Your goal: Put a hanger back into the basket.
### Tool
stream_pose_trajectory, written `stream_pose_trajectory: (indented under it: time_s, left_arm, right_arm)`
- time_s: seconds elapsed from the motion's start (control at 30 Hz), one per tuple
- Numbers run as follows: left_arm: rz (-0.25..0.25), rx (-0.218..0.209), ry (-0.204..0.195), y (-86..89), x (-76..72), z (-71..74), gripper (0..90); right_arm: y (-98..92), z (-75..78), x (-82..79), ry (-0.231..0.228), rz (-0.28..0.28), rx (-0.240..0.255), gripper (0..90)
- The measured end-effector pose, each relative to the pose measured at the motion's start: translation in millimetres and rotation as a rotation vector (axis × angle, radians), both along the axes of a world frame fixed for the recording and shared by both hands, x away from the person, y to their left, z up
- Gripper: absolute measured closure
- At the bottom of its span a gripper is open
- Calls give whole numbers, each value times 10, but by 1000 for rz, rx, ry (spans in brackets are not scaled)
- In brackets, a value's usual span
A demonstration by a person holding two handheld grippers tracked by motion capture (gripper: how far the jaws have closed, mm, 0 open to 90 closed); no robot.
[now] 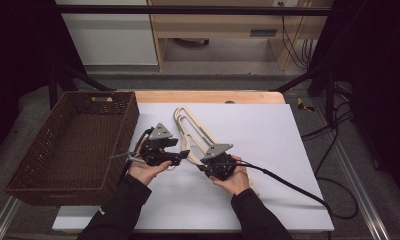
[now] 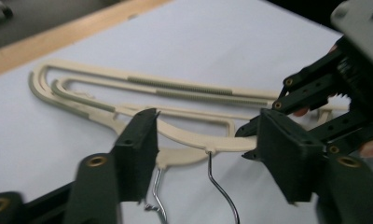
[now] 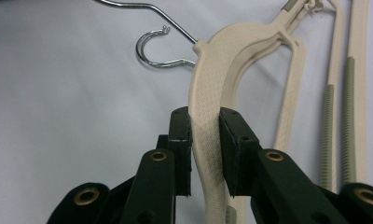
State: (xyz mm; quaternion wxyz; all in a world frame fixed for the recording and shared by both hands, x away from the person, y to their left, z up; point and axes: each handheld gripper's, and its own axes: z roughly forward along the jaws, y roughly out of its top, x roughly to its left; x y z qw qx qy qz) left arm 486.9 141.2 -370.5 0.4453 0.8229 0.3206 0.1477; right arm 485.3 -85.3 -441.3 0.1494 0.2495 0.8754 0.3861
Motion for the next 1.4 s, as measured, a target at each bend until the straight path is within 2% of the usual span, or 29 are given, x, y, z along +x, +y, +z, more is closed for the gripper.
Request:
stream_pose_trajectory:
  time_s: [0.03,0.07,0.1,0.23,0.3,0.4,0.5,0.73,0.8,0.83,0.97,1.0,1.03,1.1,1.13,1.23,1.3,1.33,1.37,1.4]
  left_arm:
    - [13,-32,-29,84,-45,62,301]
    - [13,-32,-29,84,-45,62,266]
    - [16,-50,-42,130,-68,90,232]
    - [25,-107,-79,320,-181,187,185]
    - [29,-122,-99,411,-241,216,155]
    - [42,-132,-107,528,-324,230,111]
    - [54,-131,-110,621,-390,205,93]
    - [68,-128,-109,693,-457,103,99]
    - [71,-115,-109,690,-456,79,101]
    - [72,-115,-108,686,-455,65,101]
    - [68,-109,-96,658,-450,-8,103]
    - [66,-107,-94,648,-447,-27,103]
    - [64,-102,-90,637,-445,-44,103]
    - [59,-89,-86,614,-441,-72,103]
    - [58,-86,-86,603,-440,-82,103]
    - [57,-77,-89,594,-442,-93,109]
    - [59,-82,-90,601,-444,-97,113]
    - [62,-86,-91,612,-448,-95,118]
    - [62,-86,-91,612,-448,-95,120]
    - [62,-88,-92,617,-450,-92,120]
  right_arm:
    - [-5,14,-6,2,-12,-2,758]
    - [-5,14,-6,2,-12,-2,758]
    - [-20,35,-2,-9,-9,1,760]
    - [-41,68,-7,-21,-17,0,763]
    - [-64,95,-6,-29,-19,-2,766]
    - [-94,138,-14,-43,-37,-11,772]
    - [-134,187,-21,-61,-56,-28,780]
    - [-258,295,-18,-93,-100,-25,804]
    - [-343,350,-15,-112,-140,-11,815]
    - [-343,350,-15,-112,-140,-11,822]
    - [-484,428,-3,-154,-201,-14,852]
    - [-556,444,18,-163,-229,-5,863]
    - [-556,444,18,-163,-229,-5,863]
    - [-627,449,48,-165,-251,12,867]
    - [-693,455,69,-159,-261,37,868]
    - [-740,471,75,-155,-265,57,868]
    - [-770,498,54,-162,-264,68,868]
    - [-798,547,24,-160,-242,97,869]
    - [-798,547,24,-160,-242,97,869]
    - [-807,574,4,-158,-227,124,868]
